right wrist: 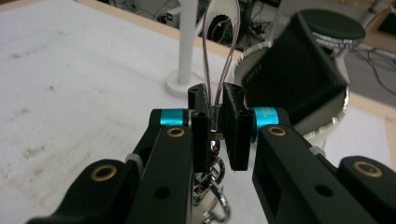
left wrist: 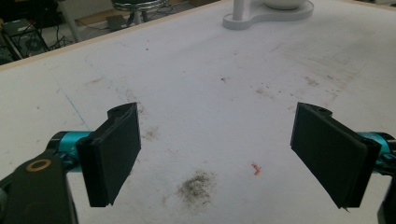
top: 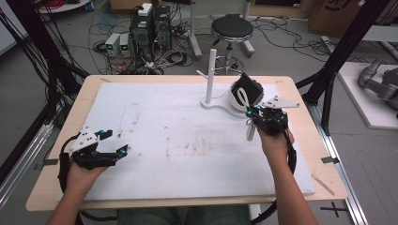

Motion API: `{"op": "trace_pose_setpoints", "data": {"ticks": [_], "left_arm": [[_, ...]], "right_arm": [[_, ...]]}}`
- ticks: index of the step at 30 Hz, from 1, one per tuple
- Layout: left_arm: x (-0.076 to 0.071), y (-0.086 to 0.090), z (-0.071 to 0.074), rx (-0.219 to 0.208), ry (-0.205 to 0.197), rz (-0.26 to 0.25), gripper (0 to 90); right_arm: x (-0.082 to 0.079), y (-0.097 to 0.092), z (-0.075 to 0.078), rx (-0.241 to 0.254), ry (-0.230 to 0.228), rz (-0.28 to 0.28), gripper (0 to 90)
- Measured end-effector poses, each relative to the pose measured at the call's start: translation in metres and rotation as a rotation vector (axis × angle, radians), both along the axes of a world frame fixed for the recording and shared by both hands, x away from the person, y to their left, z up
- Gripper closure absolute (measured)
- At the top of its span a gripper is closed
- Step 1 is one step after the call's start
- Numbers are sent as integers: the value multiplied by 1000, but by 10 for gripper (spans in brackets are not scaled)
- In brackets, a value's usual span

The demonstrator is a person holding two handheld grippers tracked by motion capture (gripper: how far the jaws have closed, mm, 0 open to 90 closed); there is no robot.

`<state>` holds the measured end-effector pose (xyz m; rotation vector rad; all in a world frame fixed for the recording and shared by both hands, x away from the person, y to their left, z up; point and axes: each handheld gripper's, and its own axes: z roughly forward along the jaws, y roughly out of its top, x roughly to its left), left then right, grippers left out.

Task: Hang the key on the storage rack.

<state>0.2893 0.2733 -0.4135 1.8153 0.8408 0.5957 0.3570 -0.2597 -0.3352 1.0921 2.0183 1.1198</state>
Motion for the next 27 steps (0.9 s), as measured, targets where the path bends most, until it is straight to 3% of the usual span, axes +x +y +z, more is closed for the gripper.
{"op": "trace_pose_setpoints", "data": {"ticks": [8, 15, 23, 27], "left_arm": [[0, 2, 0, -2, 0, 0, 161], [0, 3, 0, -6, 0, 0, 161], [-1, 5, 0, -7, -3, 0, 161], [-2, 6, 0, -13, -1, 6, 161]], "right_arm": [[18, 35, 35, -36, -70, 51, 833], [42, 67, 52, -40, -90, 74, 832], [56, 84, 55, -60, -93, 80, 832], [64, 86, 48, -57, -64, 75, 832]]}}
